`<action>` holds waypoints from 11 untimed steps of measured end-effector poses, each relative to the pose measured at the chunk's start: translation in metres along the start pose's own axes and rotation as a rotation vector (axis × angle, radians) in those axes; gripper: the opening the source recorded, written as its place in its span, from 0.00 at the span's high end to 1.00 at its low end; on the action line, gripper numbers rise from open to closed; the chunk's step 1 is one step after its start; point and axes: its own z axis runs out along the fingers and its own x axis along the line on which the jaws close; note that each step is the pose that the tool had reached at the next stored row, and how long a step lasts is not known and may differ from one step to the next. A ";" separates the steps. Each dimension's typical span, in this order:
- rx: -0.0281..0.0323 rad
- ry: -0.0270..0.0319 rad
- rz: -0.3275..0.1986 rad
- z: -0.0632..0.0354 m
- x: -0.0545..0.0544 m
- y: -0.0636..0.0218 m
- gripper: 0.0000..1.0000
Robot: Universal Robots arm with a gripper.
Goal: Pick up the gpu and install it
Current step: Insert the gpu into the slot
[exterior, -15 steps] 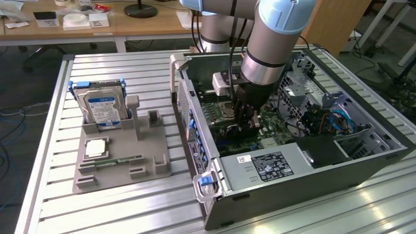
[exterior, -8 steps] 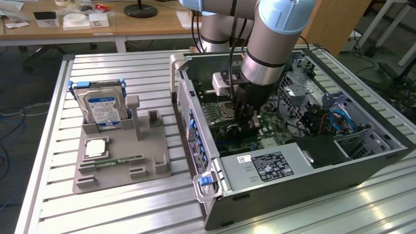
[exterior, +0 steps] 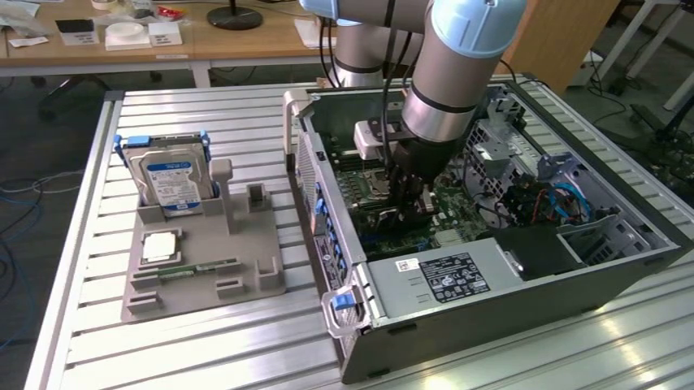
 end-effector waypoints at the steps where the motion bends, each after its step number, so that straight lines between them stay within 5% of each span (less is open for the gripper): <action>1: 0.0000 0.0000 0.000 0.0000 0.000 0.0000 0.61; 11: 0.0000 0.0000 0.000 0.0000 0.000 0.0000 0.61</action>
